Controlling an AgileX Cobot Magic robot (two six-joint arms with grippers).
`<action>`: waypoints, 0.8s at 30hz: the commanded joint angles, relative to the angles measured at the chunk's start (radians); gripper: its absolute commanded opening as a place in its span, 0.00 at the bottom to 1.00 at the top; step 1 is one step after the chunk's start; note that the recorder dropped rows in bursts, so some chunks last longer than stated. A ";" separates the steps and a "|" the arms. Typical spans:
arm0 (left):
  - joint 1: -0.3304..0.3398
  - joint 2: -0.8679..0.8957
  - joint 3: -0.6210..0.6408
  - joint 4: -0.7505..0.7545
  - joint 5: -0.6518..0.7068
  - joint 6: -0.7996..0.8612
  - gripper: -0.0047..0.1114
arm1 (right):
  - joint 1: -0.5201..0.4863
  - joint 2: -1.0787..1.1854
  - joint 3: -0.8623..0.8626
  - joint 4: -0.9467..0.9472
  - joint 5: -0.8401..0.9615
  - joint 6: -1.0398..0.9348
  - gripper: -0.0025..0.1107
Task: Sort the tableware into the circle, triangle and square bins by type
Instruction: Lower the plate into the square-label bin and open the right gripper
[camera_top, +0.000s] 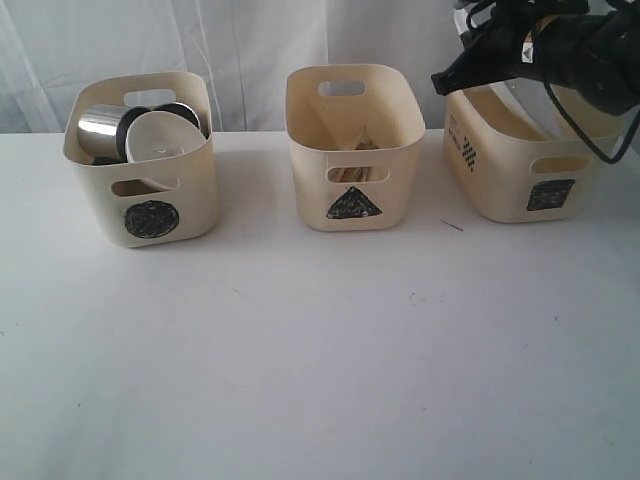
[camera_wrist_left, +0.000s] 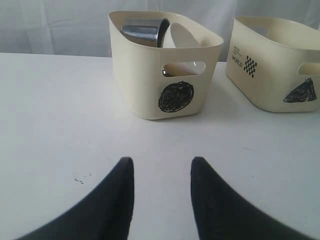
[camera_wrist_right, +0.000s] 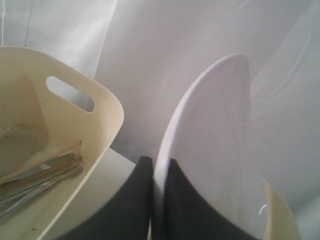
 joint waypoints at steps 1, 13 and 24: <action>0.002 -0.005 0.004 -0.008 0.000 -0.007 0.41 | -0.007 -0.004 -0.013 -0.017 -0.059 0.002 0.16; 0.002 -0.005 0.004 -0.008 0.000 -0.007 0.41 | -0.007 -0.004 -0.013 -0.015 -0.072 0.006 0.19; 0.002 -0.005 0.004 -0.008 0.000 -0.007 0.41 | -0.007 -0.115 0.037 -0.024 -0.016 0.123 0.19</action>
